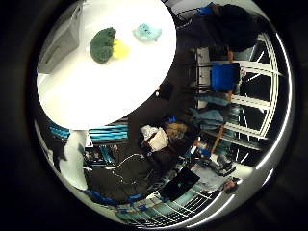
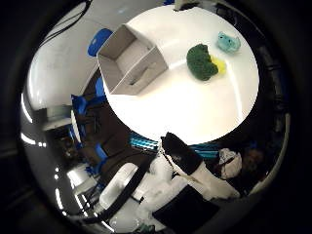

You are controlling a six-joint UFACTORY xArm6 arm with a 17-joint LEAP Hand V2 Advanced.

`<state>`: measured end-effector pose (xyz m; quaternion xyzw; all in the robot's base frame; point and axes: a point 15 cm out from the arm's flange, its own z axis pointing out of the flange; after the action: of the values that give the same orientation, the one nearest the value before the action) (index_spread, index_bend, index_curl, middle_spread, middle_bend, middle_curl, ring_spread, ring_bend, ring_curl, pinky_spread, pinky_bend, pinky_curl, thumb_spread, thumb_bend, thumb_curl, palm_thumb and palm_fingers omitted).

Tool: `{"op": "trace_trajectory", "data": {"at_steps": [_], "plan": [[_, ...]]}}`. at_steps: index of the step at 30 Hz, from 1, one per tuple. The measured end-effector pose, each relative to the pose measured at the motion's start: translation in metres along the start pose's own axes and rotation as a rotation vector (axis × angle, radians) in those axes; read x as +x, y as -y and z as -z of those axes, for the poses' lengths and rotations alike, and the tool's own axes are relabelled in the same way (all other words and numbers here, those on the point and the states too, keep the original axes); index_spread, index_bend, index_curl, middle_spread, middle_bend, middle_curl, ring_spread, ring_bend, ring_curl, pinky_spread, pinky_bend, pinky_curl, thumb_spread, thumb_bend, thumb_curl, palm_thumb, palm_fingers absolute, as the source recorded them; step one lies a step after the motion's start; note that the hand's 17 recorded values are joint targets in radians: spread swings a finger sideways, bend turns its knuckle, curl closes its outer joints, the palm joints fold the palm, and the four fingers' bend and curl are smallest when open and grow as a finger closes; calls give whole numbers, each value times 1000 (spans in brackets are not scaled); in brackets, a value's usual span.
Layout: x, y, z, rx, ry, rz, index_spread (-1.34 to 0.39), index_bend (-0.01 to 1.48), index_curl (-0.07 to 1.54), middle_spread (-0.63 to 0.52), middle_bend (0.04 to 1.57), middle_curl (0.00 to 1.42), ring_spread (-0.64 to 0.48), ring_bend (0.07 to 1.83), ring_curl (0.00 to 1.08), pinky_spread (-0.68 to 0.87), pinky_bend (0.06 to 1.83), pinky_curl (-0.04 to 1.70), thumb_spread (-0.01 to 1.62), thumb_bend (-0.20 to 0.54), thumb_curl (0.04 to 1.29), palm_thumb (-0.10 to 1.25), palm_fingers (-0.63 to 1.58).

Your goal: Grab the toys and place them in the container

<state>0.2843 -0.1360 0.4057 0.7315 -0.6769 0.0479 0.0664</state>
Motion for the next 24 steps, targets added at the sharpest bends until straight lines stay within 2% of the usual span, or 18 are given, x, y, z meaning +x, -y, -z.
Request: {"op": "trace_trajectory", "data": {"at_steps": [13,20,24], "plan": [[30,61,-15,124,-45,-13,-410,173,309,27,189,297,205,246,247,407,384,268,1160,-20,279,551,139],[50,88,-56,81,-23,-41,-407,165,299,21,189,299,205,244,252,408,381,285,1151,-21,282,533,137],[57,109,-72,108,-21,-48,-403,163,293,25,190,300,205,252,255,408,385,292,1145,-21,284,525,130]]}}
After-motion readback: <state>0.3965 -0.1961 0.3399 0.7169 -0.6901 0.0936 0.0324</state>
